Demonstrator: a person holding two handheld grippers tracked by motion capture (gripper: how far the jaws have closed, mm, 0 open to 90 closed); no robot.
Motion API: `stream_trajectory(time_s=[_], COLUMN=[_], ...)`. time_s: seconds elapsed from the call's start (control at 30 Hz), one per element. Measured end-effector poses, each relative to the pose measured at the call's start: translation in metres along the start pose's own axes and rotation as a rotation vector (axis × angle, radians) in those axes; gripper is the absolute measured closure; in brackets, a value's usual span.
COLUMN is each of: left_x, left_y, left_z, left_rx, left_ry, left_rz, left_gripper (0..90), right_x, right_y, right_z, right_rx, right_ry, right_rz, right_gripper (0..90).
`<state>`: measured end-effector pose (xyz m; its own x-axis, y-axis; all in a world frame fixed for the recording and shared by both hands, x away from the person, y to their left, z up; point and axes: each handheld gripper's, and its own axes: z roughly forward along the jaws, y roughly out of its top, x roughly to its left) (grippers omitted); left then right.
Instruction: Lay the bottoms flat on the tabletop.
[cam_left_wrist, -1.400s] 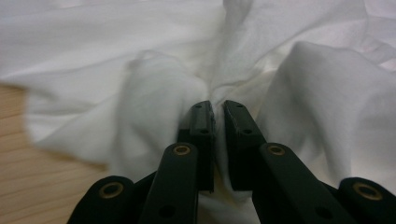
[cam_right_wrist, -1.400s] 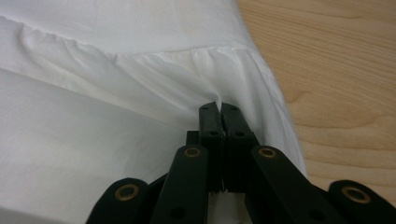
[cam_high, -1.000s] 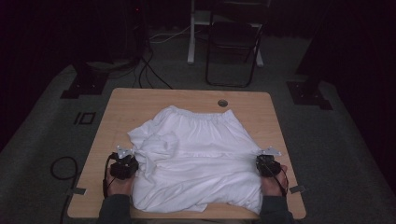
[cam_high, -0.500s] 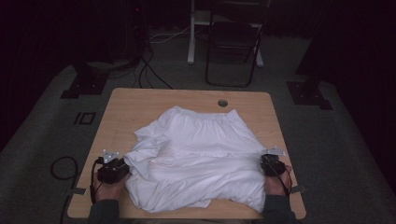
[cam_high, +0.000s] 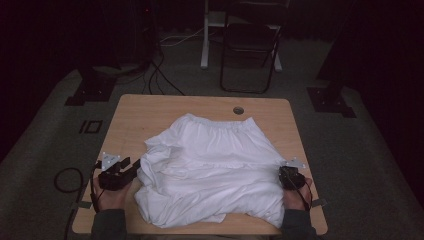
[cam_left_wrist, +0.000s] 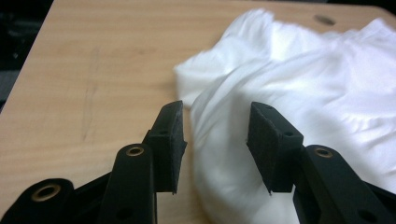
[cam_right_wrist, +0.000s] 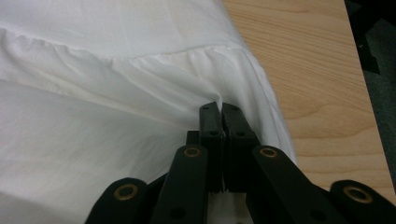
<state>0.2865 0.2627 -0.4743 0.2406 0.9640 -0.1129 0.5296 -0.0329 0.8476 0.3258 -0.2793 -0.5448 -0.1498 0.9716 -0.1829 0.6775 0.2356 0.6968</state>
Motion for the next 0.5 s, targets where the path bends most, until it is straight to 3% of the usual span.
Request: stream_trajectory(time_s=[0.3,0.5], left_x=[-0.031,-0.053], left_y=[0.024,0.03], left_z=[0.016,0.039], left_rx=[-0.01,0.047], left_ry=[-0.077,-0.131], left_rz=[0.082,0.146], left_gripper=[55.0,55.4], right_x=[0.0,0.0], right_y=[-0.001,-0.001], right_z=[0.0,0.0], right_rx=[-0.005,-0.008], right_ry=[0.001,0.002], right_rz=[0.004,0.003], right_gripper=[88.3,88.4])
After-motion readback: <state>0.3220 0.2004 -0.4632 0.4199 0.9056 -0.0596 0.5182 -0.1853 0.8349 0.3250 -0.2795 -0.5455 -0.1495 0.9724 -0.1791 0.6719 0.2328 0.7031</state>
